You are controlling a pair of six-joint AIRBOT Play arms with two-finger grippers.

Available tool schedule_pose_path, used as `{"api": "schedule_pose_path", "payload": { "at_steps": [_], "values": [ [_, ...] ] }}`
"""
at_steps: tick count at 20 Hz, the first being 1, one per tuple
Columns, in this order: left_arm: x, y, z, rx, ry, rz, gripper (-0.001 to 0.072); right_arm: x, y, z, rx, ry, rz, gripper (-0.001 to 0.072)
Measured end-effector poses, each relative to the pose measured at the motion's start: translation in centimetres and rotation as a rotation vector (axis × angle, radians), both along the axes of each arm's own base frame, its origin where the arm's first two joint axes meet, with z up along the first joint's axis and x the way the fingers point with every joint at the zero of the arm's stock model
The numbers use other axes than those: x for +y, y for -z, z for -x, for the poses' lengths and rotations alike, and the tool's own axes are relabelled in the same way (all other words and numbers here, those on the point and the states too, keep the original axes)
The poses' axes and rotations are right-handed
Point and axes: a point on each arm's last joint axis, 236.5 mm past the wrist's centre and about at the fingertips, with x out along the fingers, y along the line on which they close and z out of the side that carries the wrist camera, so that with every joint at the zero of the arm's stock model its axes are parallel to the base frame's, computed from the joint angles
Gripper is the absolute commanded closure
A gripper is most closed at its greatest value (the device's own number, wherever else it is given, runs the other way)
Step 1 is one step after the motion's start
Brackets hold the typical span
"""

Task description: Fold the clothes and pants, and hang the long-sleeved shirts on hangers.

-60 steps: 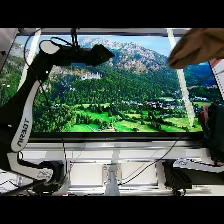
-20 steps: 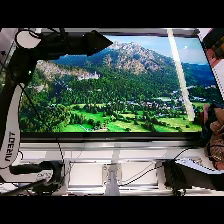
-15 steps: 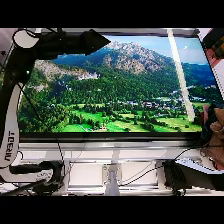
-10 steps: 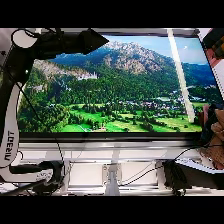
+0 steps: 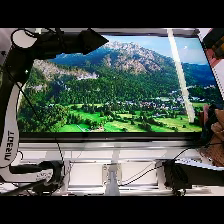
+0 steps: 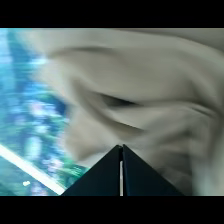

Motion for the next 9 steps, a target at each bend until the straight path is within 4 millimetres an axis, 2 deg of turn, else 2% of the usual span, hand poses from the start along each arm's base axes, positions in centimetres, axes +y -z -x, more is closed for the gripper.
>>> {"api": "schedule_pose_path", "payload": {
  "at_steps": [3,6,9],
  "values": [
    [0.0,0.0,0.0,0.0,0.0,0.0,0.0243,1.0,-2.1,-4.9,-0.092,-0.121,0.069,0.068],
    [0.0,0.0,0.0,0.0,0.0,0.0,0.0243,3.5,-4.9,-10.1,-0.128,-0.304,0.181,0.068],
    [0.0,0.0,0.0,0.0,0.0,0.0,0.0242,6.0,-7.3,-13.6,-0.082,-0.467,0.331,0.0681]
  ]
}}
